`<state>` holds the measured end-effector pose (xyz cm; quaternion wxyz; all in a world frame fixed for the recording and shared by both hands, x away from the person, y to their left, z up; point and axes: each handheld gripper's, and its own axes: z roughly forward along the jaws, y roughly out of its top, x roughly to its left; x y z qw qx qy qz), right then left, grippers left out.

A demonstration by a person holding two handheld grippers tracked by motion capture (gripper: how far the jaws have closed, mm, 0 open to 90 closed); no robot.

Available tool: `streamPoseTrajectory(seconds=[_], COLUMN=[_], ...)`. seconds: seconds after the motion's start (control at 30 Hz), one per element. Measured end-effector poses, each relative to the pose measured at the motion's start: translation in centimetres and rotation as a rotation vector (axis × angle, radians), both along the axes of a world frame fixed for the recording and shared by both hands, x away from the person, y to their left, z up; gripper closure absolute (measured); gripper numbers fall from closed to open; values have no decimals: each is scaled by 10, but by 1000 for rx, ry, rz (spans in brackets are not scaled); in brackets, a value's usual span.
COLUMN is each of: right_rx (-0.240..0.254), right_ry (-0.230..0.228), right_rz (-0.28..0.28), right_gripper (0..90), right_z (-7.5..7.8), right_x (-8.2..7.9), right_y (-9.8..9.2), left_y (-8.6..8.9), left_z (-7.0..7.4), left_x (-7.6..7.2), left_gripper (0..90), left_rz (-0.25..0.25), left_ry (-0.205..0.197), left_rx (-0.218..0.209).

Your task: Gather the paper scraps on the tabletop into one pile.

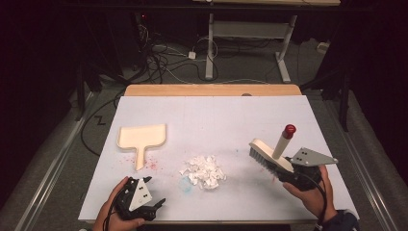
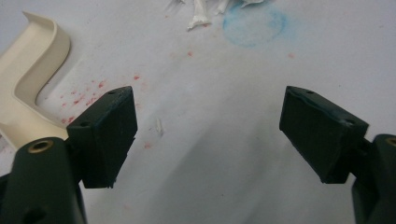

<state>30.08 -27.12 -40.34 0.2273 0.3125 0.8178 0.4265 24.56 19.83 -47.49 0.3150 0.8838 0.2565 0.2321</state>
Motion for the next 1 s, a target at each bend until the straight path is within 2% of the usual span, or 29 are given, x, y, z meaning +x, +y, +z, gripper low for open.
streamPoseTrajectory(seconds=[0.07, 0.2, 0.33, 0.37, 0.4, 0.5, 0.57, 0.63, 0.7, 0.77, 0.83, 0.9, 0.93, 0.97, 1.0], right_rx=[-13, 17, -16, -22, -29, -39, -73, -78, -124, -195, -239, -286, -302, -308, -290], right_ry=[23, 147, 296, 327, 377, 432, 420, 441, 424, 411, 338, 334, 312, 263, 219], right_rz=[35, 169, 283, 293, 302, 305, 280, 265, 238, 205, 185, 123, 94, 80, 78], right_gripper=[681, 681, 681, 681, 681, 680, 678, 663, 608, 540, 464, 393, 365, 413, 424], right_z=[2, 4, -4, -6, -9, -14, -14, -16, -17, -18, -21, -23, -24, -25, -23], right_x=[-7, -18, -14, -11, -7, 7, 18, 30, 43, 54, 61, 68, 68, 67, 64], right_y=[-4, -14, -18, -19, -20, -24, -28, -32, -33, -33, -31, -28, -27, -27, -27], left_y=[0, 0, -1, -1, -1, -2, -3, -3, -4, -4, -4, -3, -2, -1, 0], left_z=[0, -1, -1, 0, 0, -2, -2, -3, -3, -4, -4, -4, -4, -4, -4], left_x=[0, 0, 1, 1, 1, 3, 4, 5, 6, 7, 7, 6, 6, 5, 5], left_gripper=[181, 181, 181, 180, 181, 181, 181, 181, 180, 180, 181, 181, 181, 181, 181], left_rz=[0, -2, -5, -5, -7, -11, -13, -17, -18, -20, -16, -12, -9, -5, 0], left_ry=[3, 5, 7, 7, 9, 17, 22, 24, 24, 26, 29, 28, 29, 29, 28], left_rx=[0, 4, 4, 3, 3, 5, 9, 7, 8, 12, 15, 13, 14, 13, 10])
